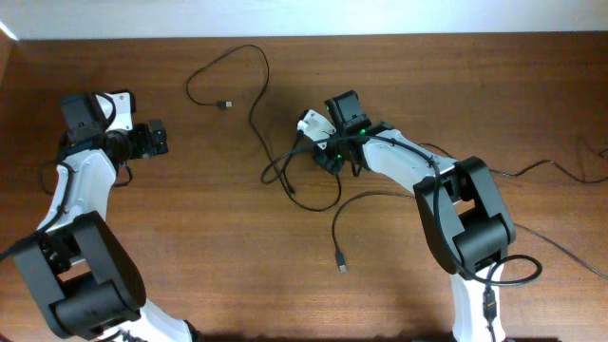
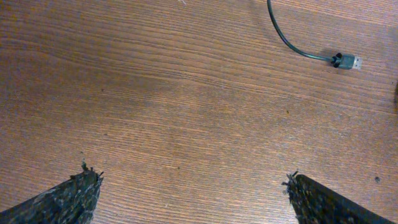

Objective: Untangle cables
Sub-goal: 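Carry the cable far right with the right gripper, spreading it out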

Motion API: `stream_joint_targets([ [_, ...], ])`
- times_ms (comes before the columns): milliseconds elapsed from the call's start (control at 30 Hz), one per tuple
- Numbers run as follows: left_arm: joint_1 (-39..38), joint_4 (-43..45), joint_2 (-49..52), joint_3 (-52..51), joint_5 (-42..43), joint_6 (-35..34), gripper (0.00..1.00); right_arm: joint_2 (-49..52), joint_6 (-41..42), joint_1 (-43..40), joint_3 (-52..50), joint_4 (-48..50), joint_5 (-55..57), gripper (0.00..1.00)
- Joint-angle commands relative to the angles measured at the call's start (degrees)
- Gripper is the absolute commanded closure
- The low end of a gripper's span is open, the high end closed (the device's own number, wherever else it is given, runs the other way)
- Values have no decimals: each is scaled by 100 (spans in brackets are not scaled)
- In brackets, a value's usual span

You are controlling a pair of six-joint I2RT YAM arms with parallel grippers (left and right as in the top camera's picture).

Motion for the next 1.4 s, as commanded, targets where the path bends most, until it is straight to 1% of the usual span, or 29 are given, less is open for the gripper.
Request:
stream_joint_targets([
  [0,26,4,-151,57,20,-52,1,-13,525,9,273,-42,214,96],
  [133,24,4,-151,57,20,-52,0,-267,1432,9,809,0,695,96],
  [233,26,7,-151,57,20,-52,1,-273,1836,9,1198,9,1051,96],
  [267,26,4,-151,57,20,-52,1,-273,1897,4,1279,157,1679,96],
  [333,26,4,-151,57,20,-52,1,-271,2385,-160,1279,579,2922,96],
  [367,24,4,-151,57,22,-52,1,-271,2658,-345,1279,741,3300,96],
  [400,26,4,-151,57,20,-52,1,-271,2833,-514,1279,835,3438,96],
  [467,26,4,-151,57,20,-52,1,-271,3412,-1255,1279,1034,3521,96],
  [533,26,4,-151,57,20,-52,1,-271,3956,-2177,1279,1043,3519,96],
  [567,24,4,-151,57,20,-52,1,-271,4358,-2839,1279,994,3456,96],
  [633,26,4,-151,57,22,-52,1,-271,4758,-3727,1279,798,3104,96],
  [700,26,4,-151,57,22,-52,0,-271,4986,-4406,1279,638,2920,96],
  [767,24,4,-151,57,20,-52,0,-271,4981,-5154,1279,599,2723,96],
  [900,26,4,-151,57,20,-52,1,-271,4977,-6065,1279,581,2461,96],
  [1100,26,2,-151,57,20,-52,1,-267,4977,-6736,1276,636,2457,96],
  [1133,26,4,-151,57,20,-52,1,-267,4946,-6773,1276,640,2345,94],
  [1167,26,4,-151,57,22,-52,1,-267,4664,-6773,1276,669,1958,79],
  [1200,26,4,-151,57,22,-52,1,-267,4323,-6756,1276,688,1429,59],
  [1233,26,4,-151,57,20,-52,1,-264,4085,-6721,1276,682,1071,52],
  [1267,26,4,-151,57,20,-52,1,-264,3838,-6642,1274,658,752,40],
  [1333,26,2,-151,57,20,-52,1,-260,3418,-6398,1270,439,511,24],
  [1367,26,4,-151,57,20,-52,1,-245,3246,-6249,1263,334,535,23],
])
